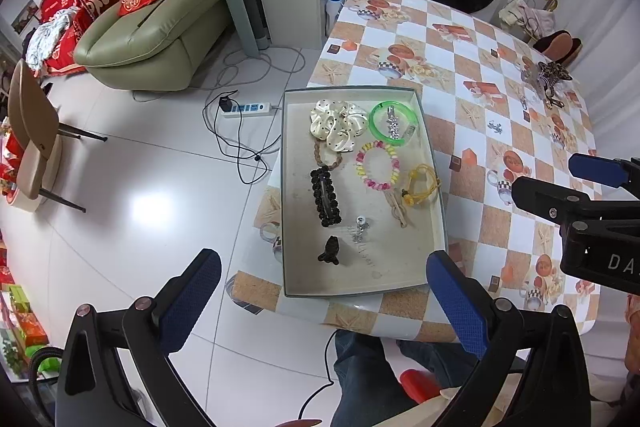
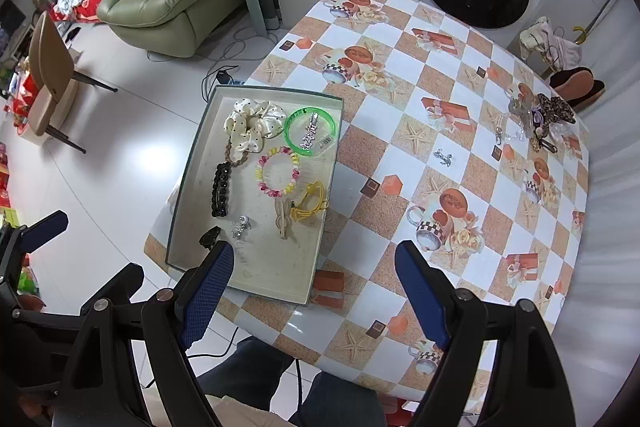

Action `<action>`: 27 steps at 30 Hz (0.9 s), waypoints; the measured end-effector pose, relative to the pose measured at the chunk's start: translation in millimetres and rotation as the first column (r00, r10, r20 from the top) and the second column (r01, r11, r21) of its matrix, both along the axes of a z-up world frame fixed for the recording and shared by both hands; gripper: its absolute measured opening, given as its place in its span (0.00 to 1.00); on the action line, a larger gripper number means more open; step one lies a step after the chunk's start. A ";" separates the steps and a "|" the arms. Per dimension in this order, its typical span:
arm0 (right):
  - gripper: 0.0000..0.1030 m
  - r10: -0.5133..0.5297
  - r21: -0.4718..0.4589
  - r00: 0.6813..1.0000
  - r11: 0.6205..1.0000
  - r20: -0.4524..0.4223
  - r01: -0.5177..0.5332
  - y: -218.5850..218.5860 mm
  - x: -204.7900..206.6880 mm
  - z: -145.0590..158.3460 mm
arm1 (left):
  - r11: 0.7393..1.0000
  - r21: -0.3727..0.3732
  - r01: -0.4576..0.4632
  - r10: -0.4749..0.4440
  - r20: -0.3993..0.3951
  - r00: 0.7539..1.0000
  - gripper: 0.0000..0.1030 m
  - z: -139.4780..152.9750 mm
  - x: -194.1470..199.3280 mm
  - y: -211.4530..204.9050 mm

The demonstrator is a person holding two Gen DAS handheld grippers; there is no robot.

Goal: Organize jewelry

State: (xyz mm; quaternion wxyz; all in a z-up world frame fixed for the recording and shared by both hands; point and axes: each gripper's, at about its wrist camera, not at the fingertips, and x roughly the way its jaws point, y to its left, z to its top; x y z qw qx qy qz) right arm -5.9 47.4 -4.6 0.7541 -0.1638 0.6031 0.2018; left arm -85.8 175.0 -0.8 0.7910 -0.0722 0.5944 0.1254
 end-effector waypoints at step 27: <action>0.82 0.016 -0.011 1.000 1.000 -0.001 -0.016 3.0 -2.6 0.8 | 1.000 0.010 -0.023 0.023 -0.004 1.000 1.00 1.5 -4.2 -0.1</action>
